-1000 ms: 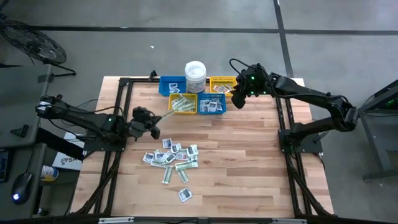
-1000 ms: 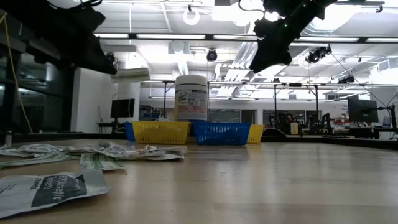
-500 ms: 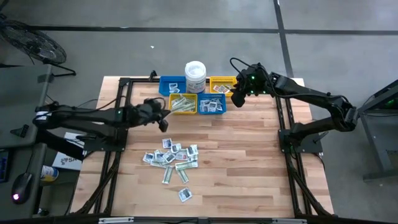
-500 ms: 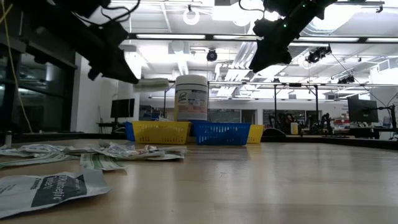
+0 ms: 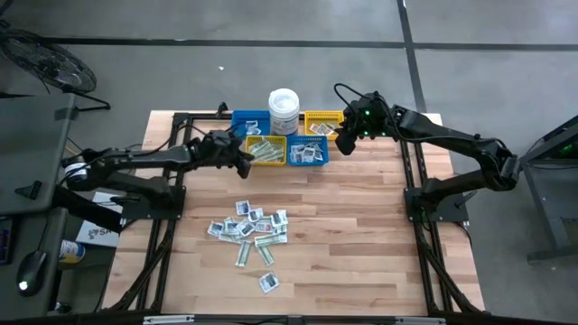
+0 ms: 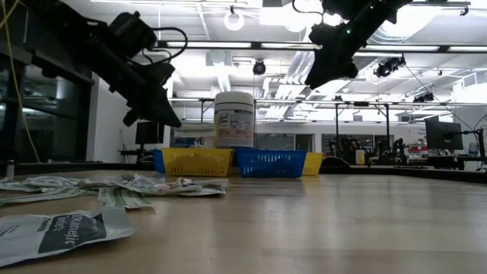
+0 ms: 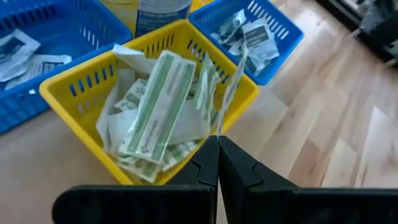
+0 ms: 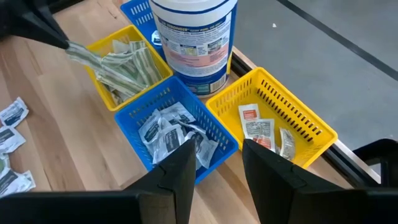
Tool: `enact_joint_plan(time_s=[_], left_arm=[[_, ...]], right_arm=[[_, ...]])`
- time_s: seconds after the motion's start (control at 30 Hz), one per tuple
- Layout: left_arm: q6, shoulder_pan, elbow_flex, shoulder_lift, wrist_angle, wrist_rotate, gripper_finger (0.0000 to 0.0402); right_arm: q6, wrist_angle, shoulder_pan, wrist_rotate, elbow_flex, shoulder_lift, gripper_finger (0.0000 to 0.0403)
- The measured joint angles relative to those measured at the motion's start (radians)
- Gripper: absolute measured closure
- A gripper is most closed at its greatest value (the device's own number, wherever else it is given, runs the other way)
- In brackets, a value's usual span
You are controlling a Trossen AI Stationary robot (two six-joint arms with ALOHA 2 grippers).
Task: Pick & Place First Aid Supplies
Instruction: Put the green bandage pad into the left yellow bin
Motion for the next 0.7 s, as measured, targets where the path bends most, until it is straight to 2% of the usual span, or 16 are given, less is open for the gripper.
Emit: enact_joint_plan(time_s=[0.27,0.57,0.7], left_arm=[[0.061,0.087,0.050,0.111,0.050,0.128,0.0401],[0.139,0.138,0.209,0.264,-0.114,0.144,0.0401],[0.140,0.139,0.247,0.304,-0.188,0.079,0.0401]], right_arm=[[0.007,0.000,0.000,0.000,0.000,0.000,0.0277],[0.007,0.000,0.000,0.000,0.000,0.000,0.0277],[0.008,0.000,0.000,0.000,0.000,0.000,0.0277]])
